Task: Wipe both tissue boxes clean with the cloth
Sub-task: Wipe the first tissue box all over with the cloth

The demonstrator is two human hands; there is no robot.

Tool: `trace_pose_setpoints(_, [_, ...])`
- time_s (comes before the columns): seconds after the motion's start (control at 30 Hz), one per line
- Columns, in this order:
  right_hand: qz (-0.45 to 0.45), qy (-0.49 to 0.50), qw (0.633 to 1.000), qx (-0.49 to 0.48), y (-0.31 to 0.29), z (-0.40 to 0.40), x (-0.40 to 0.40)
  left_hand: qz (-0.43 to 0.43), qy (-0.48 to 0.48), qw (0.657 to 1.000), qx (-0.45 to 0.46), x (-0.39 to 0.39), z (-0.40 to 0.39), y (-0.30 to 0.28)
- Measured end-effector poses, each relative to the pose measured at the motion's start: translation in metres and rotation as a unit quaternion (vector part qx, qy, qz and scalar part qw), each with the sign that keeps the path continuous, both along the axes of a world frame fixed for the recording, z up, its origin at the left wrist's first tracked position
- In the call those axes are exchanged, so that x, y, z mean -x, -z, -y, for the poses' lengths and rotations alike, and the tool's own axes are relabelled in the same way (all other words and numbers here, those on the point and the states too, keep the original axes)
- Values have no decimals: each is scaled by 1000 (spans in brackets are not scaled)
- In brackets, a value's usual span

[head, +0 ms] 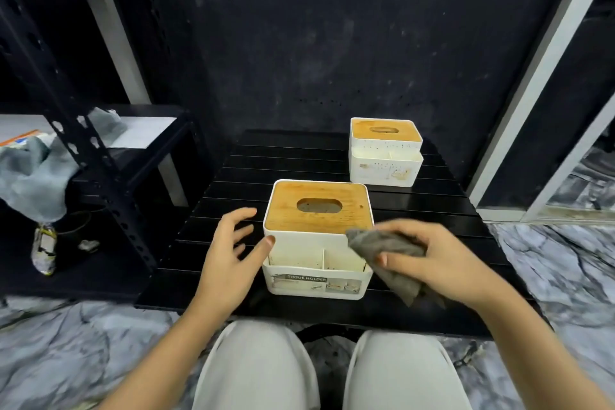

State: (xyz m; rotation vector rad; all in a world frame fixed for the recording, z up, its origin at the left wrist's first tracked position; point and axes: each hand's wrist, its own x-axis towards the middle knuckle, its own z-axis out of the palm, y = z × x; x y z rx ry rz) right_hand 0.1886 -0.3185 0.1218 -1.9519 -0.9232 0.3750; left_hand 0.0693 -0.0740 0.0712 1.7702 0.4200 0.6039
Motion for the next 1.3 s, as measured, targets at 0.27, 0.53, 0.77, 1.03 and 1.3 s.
trace_pose_setpoints(0.27, [191,58,975,101,-12,-44,-32,-140,1,982,-125,-55,8,-32])
trace_pose_setpoints(0.53, [154,45,981,109,2,-50,-36,-110,57,983,-139,-64,3,-20])
trace_pose_setpoints(0.77, [140,125,975,120,-1,-70,-76,-115,49,986,-113,-64,6,-21])
trace_pose_setpoints(1.03, [180,56,974,122,3,-53,-38,-125,61,984,-112,-64,5,-23])
trace_pose_setpoints(1.3, [165,70,978,110,3,-65,-67,-131,74,983,-108,-64,4,-22])
